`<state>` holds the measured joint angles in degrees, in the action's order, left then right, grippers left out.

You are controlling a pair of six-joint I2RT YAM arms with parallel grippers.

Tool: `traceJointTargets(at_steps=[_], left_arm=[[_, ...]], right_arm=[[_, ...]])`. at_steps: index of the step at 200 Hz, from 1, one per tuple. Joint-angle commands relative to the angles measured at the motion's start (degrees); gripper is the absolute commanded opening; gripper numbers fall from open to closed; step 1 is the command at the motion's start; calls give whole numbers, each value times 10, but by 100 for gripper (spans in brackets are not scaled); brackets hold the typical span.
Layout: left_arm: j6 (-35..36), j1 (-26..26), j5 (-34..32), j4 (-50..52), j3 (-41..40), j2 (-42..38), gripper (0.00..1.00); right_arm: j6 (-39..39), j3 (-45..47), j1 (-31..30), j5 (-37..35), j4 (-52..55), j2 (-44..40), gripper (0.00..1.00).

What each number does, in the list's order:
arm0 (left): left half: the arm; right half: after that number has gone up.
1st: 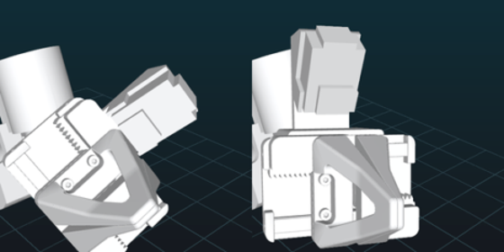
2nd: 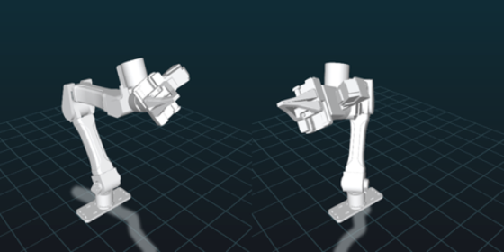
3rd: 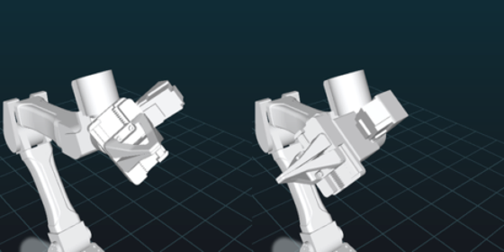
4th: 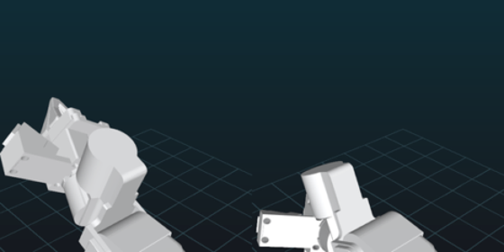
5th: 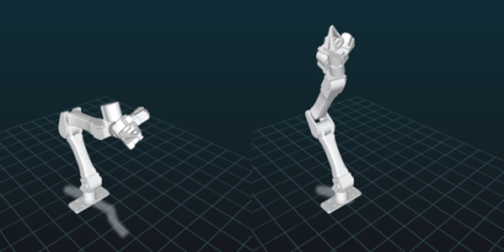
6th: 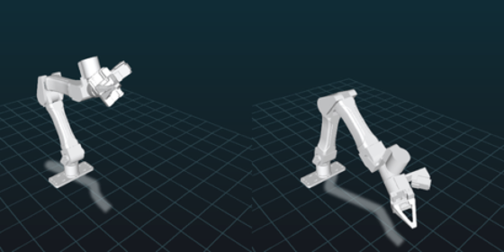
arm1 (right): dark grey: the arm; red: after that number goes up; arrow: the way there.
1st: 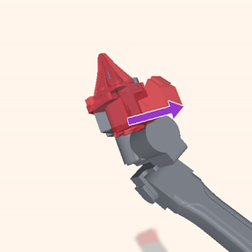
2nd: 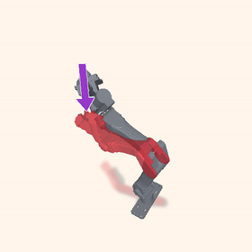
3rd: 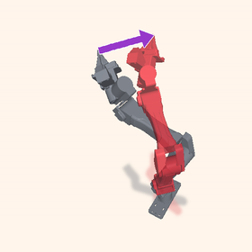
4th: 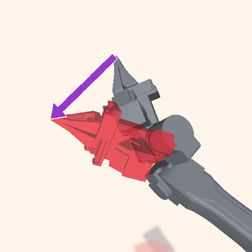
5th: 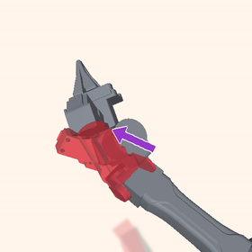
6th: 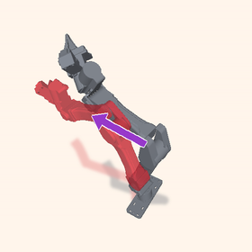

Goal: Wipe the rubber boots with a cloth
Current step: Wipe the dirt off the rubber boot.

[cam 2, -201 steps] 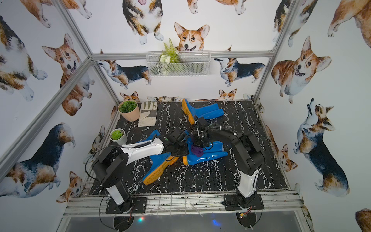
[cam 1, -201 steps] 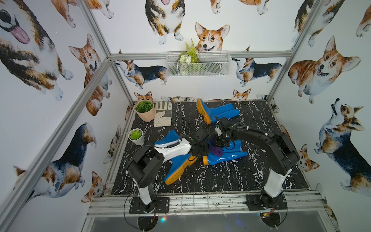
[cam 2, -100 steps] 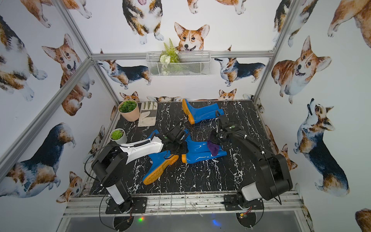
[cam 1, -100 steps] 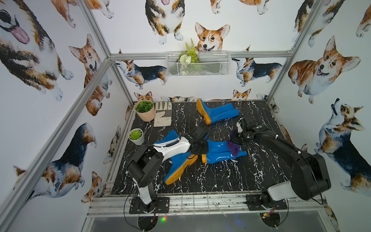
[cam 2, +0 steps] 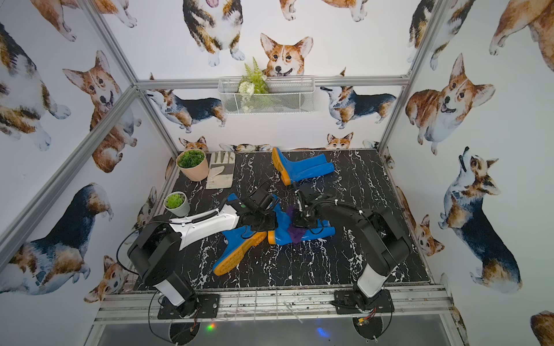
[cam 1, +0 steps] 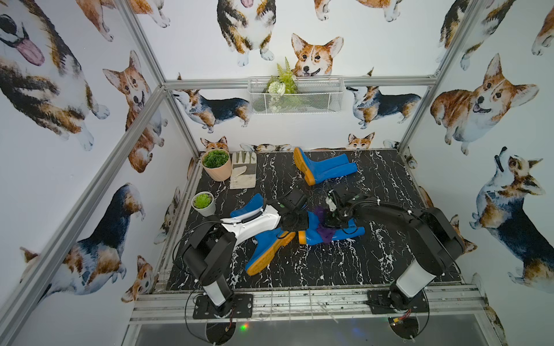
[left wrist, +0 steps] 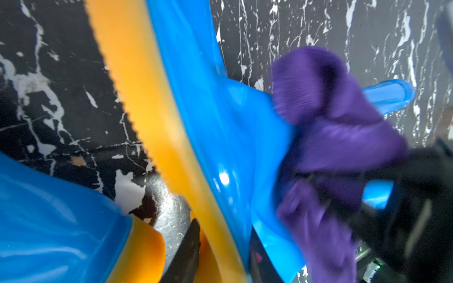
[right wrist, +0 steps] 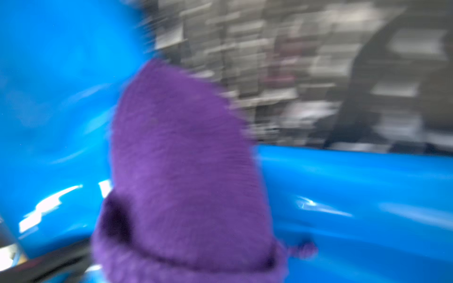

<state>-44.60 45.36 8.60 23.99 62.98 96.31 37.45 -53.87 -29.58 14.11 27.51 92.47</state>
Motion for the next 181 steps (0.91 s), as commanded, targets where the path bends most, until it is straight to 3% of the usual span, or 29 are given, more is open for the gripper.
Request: traceJointTargets(at_steps=[1,26,46,74,103,129,166,181], left_arm=[[-10,-4,-6,-31,0,-9,0],[-14,-5,-2,-41,-1,-9,0],[-17,-5,0,-45,3,-9,0],[-22,-5,6,-48,8,-5,0],[-24,-5,7,-45,9,-9,0],[-22,-5,-5,-40,5,-28,0],[-25,-6,-3,-48,-1,-37,0],[-23,-7,3,-56,-2,-36,0]], right_arm=[[-16,51,104,-18,56,-76,0],[-38,32,108,-56,101,-128,0],[-30,-8,15,-105,102,-138,0],[-13,-80,-117,-103,72,-61,0],[-11,-111,-154,-77,60,21,0],[-14,-57,-117,-64,46,17,0],[6,84,90,0,35,-103,0],[-14,90,127,-17,57,-164,0]])
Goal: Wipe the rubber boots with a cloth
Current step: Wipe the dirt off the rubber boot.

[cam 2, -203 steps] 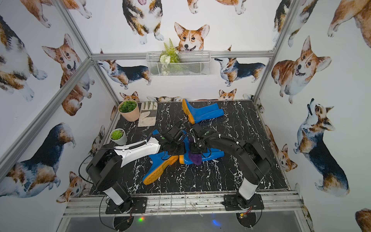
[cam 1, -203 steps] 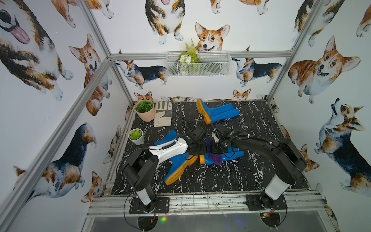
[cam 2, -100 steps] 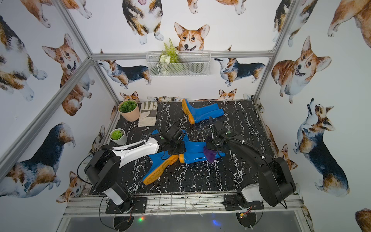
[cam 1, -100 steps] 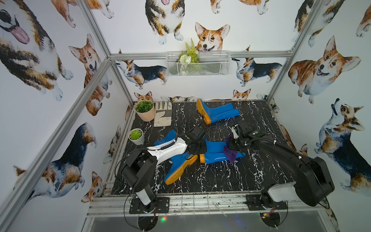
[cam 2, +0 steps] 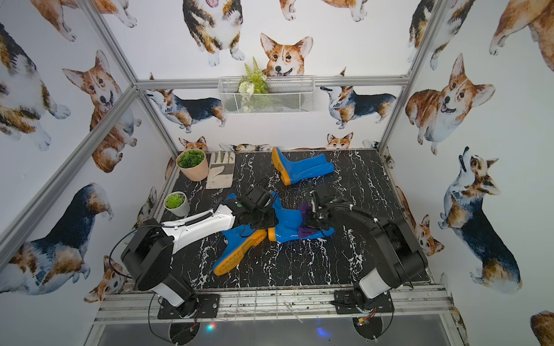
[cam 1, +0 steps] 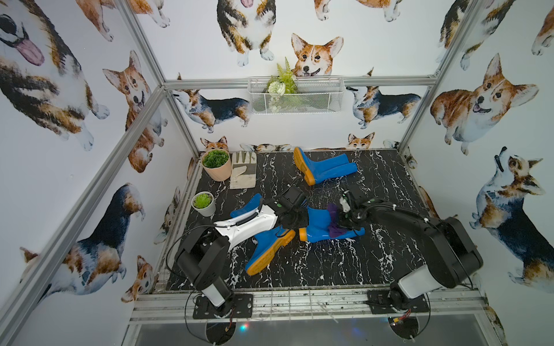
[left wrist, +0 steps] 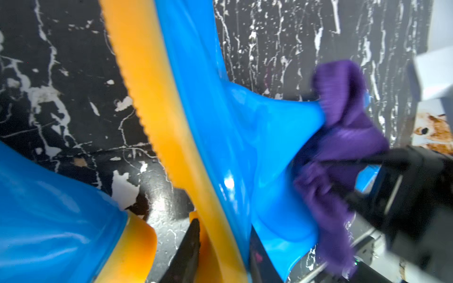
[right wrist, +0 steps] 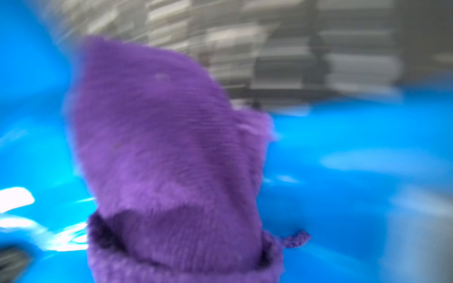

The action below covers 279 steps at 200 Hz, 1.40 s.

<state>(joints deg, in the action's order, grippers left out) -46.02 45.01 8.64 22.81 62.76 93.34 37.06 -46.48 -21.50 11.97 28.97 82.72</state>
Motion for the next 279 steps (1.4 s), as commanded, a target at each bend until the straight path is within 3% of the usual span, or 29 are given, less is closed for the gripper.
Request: traceJointTargets(at_steps=[1,10,25,53,91,121,159,187,207,244,279], left_arm=[[-9,-4,4,-45,0,-6,0],[-2,-4,11,-52,0,-5,0],[10,-3,14,-58,2,-5,18],[34,-2,-13,-28,2,-18,39],[25,-1,-45,-10,-53,-62,52],[-6,18,-37,-44,-101,-75,53],[-32,43,-46,-61,-105,-47,50],[-39,49,-48,-58,-94,-15,48],[-42,51,-48,-63,-95,1,46],[-45,53,-37,-68,-92,14,42],[-40,55,-35,-54,-72,33,45]], right_arm=[[-11,15,46,3,44,-69,0],[-21,2,44,-12,64,-93,0],[-11,-13,25,-20,72,-116,0],[7,-49,-72,-75,70,-109,0],[16,-93,-169,-101,59,-42,0],[20,-105,-209,-101,47,1,0],[9,-113,-247,-99,30,60,0],[-2,-101,-231,-84,26,104,0],[8,-60,-165,-51,25,105,0],[-5,19,-7,-17,34,17,0],[-9,9,3,-32,48,-64,0]])
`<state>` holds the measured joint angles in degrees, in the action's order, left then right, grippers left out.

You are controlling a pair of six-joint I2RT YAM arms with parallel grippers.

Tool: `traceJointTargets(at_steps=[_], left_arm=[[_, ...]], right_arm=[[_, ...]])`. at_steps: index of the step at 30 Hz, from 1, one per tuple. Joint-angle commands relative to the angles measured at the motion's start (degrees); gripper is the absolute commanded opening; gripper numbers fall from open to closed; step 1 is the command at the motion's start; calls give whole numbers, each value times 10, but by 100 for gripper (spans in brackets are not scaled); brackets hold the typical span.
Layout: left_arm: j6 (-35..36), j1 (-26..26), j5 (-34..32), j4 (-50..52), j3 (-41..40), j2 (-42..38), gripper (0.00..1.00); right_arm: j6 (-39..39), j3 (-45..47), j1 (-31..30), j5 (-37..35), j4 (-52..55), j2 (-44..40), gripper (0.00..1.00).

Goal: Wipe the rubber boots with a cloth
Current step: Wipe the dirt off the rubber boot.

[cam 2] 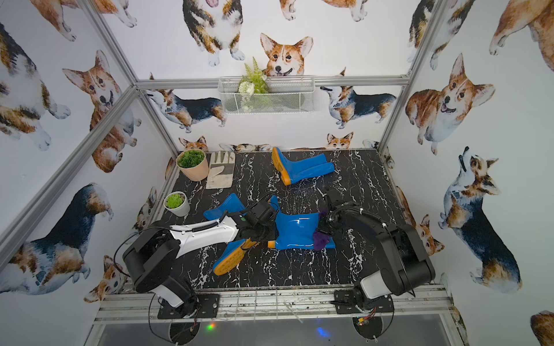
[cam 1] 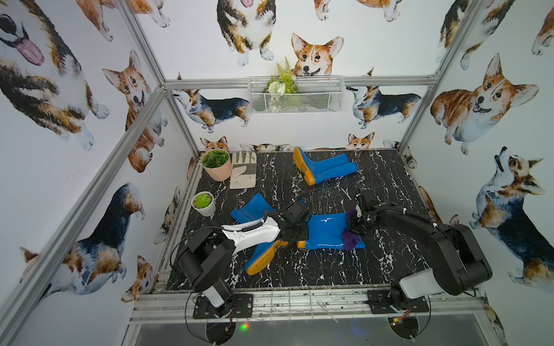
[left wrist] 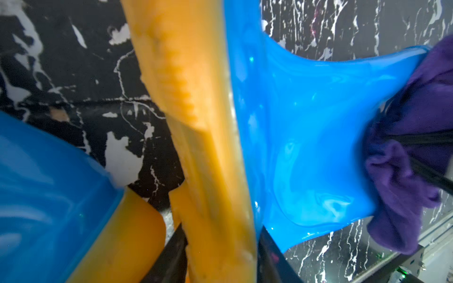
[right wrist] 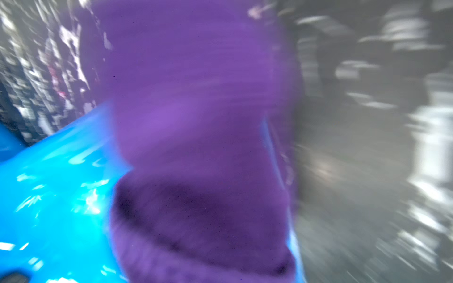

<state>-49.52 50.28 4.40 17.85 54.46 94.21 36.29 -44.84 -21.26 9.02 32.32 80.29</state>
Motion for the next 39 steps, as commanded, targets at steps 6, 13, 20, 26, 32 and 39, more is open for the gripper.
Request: traceJointTargets(at_steps=[6,13,20,26,32,39], left_arm=[[-13,4,22,20,39,52,19],[-22,-29,41,123,114,24,0],[-16,-78,143,175,194,26,0],[-35,-90,186,157,196,23,0],[-96,-109,271,70,154,17,0],[-97,-135,311,83,156,12,0]], right_arm=[[8,-39,-94,-79,26,-67,0],[-8,-72,-249,-221,6,-90,0],[-50,-54,-322,-254,-76,-124,0],[-95,-86,-350,-237,-88,-61,0],[-127,-87,-362,-249,-118,-25,0],[-124,-12,-235,-274,-90,-89,0]])
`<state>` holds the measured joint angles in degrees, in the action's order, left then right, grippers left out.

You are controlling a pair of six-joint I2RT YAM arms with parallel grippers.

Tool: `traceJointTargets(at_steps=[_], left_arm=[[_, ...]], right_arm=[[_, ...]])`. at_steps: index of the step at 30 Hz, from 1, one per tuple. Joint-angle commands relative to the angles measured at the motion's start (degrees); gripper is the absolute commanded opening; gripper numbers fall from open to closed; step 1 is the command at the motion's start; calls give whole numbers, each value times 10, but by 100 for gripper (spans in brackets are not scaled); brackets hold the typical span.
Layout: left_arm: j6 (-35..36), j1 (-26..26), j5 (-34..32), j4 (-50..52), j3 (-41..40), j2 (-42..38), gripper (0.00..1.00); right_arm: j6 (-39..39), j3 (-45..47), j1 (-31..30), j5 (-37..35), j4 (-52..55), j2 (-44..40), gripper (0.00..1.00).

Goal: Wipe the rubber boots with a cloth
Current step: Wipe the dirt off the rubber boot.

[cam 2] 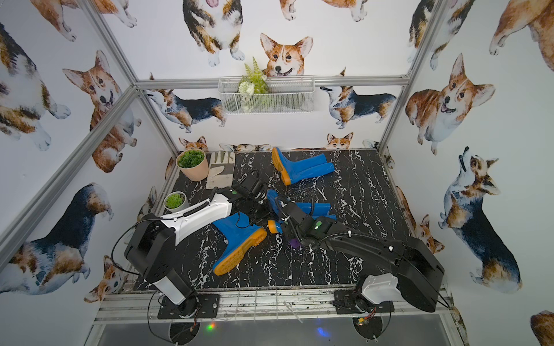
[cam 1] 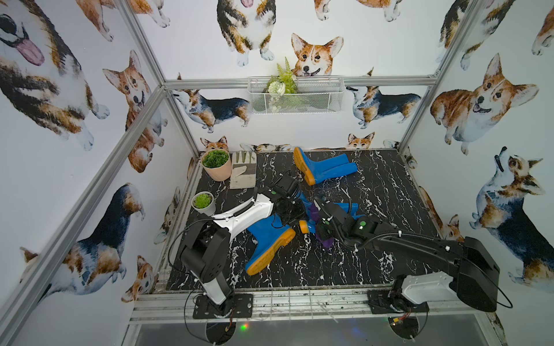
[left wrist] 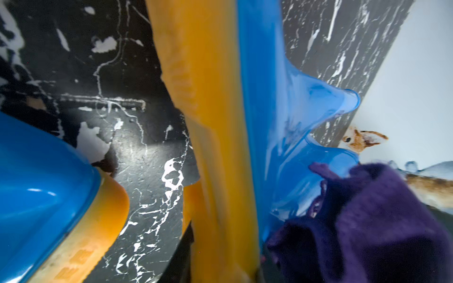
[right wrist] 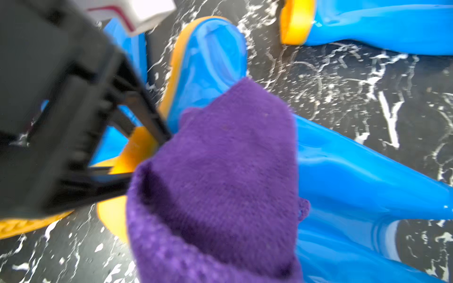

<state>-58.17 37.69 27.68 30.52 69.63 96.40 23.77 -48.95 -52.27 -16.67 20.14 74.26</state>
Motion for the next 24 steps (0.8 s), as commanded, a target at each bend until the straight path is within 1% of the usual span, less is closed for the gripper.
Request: traceJointTargets(at_steps=[1,2,4,5,6,8,9,13,14,16,18,20,21,22,24], left_arm=[[-11,-11,81,-43,5,-10,0],[-11,-14,83,-43,4,-28,0],[-13,-16,88,-46,2,-33,0],[-15,-17,90,-48,3,-33,0],[-16,-17,92,-49,6,-33,0],[-19,-17,95,-51,11,-33,0],[-20,-17,94,-53,12,-34,0],[-26,-18,92,-58,12,-28,0],[-26,-18,92,-58,11,-27,0],[-29,-17,93,-62,9,-23,0],[-34,-17,95,-70,7,-23,0],[-34,-18,96,-70,7,-23,0],[-34,-18,97,-69,6,-25,0],[-33,-18,97,-68,4,-28,0],[-31,-20,98,-66,-1,-33,0]], right_arm=[[1,42,106,-8,32,-44,0],[-3,55,139,0,32,-68,0],[-12,65,170,8,32,-95,0],[-14,66,177,12,34,-97,0],[-14,63,177,20,39,-119,0],[-2,52,172,57,48,-124,0],[7,47,154,61,47,-127,0],[-3,18,-8,-11,9,-133,0],[-4,11,-37,-19,-5,-127,0],[-10,-1,-86,-17,-43,-105,0],[-19,-9,-103,-14,-62,-64,0],[-24,-16,-103,-26,-56,-35,0],[-28,-17,-98,-54,-43,-22,0],[-25,-13,-85,-61,-34,-21,0],[4,3,-29,-43,-10,-37,0]])
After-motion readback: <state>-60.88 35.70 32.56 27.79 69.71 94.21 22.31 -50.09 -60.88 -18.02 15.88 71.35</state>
